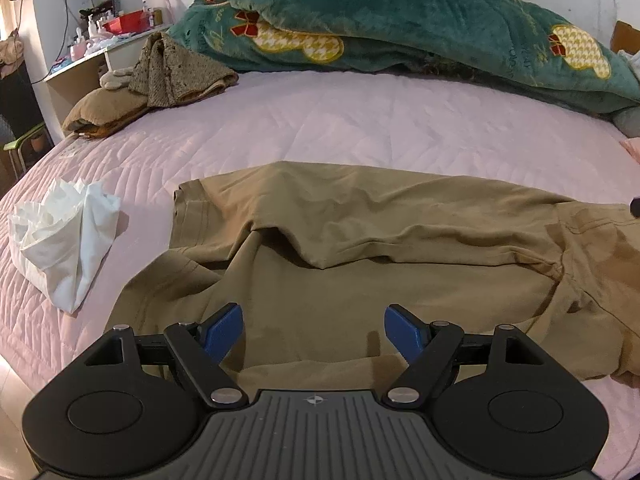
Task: Fold clothes
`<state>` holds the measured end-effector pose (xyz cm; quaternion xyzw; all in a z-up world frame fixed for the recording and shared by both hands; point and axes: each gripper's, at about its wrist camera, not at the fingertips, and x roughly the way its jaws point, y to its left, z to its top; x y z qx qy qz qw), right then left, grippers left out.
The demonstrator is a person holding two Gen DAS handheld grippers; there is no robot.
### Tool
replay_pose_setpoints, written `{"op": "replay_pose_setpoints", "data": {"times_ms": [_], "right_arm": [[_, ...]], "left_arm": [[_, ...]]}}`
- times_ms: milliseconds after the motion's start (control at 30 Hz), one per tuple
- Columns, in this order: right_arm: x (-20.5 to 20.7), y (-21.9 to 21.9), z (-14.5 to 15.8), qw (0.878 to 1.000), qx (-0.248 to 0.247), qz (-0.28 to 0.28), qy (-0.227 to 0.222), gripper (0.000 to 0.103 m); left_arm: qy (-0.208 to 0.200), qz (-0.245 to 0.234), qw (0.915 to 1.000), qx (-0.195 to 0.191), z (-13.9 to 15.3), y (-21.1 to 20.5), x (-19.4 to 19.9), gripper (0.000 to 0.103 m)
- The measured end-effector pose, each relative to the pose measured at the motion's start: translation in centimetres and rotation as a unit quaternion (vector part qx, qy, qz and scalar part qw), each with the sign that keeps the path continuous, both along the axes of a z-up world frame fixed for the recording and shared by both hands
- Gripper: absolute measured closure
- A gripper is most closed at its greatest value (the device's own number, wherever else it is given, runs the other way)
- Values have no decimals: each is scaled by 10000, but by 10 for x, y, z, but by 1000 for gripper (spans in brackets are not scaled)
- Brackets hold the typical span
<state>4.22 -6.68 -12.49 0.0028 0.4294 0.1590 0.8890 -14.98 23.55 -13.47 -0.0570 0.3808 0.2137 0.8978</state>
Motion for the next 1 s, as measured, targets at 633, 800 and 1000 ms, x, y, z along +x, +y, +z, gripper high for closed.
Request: {"op": "replay_pose_setpoints", "data": {"times_ms": [633, 800, 1000], "right_arm": [[-33, -22, 11, 9972, 557, 489, -39, 94], [-54, -27, 25, 9947, 777, 661, -96, 96], [-75, -30, 29, 9949, 724, 682, -192, 93]], "left_arm": [[-34, 96, 9998, -155, 3, 3, -4, 24], [-127, 82, 9997, -174, 11, 2, -13, 24], [-169, 107, 9997, -164, 17, 1, -26, 24]]}}
